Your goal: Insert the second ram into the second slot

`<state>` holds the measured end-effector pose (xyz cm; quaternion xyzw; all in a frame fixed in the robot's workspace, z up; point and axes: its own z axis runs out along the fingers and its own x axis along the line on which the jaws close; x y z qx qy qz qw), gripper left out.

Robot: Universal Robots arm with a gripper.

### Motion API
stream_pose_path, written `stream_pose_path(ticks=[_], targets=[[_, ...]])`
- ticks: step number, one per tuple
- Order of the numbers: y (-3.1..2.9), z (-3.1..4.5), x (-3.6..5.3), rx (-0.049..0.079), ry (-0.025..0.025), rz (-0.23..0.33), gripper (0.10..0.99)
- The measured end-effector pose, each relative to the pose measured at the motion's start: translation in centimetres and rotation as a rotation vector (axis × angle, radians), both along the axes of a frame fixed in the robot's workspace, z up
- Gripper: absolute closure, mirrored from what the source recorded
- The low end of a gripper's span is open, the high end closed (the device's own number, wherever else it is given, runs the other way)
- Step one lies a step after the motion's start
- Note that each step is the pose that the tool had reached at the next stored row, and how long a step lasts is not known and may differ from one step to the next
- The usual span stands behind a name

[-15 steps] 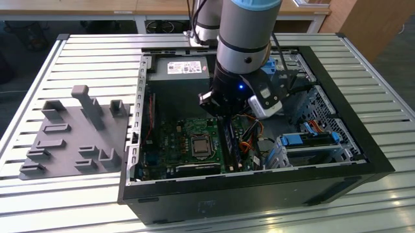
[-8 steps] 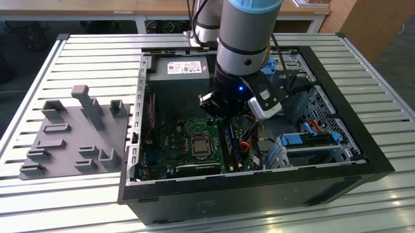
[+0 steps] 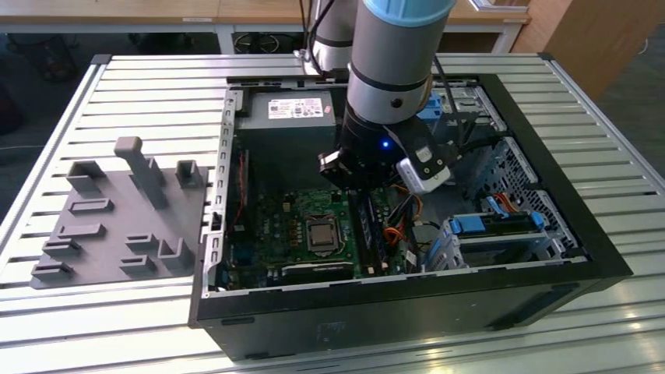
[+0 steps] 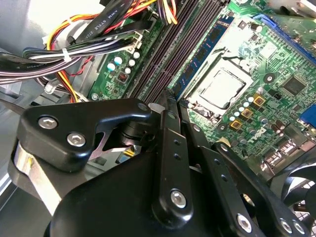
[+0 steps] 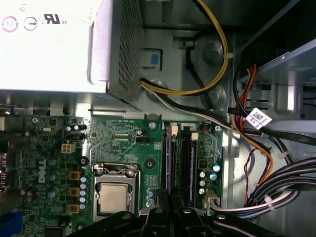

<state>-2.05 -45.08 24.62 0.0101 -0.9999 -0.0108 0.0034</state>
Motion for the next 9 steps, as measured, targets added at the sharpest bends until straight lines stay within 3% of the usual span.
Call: stream_pose_path(ticks=[9], targets=[[0.0, -0.41, 0.0, 0.0, 0.0, 0.0, 0.949]])
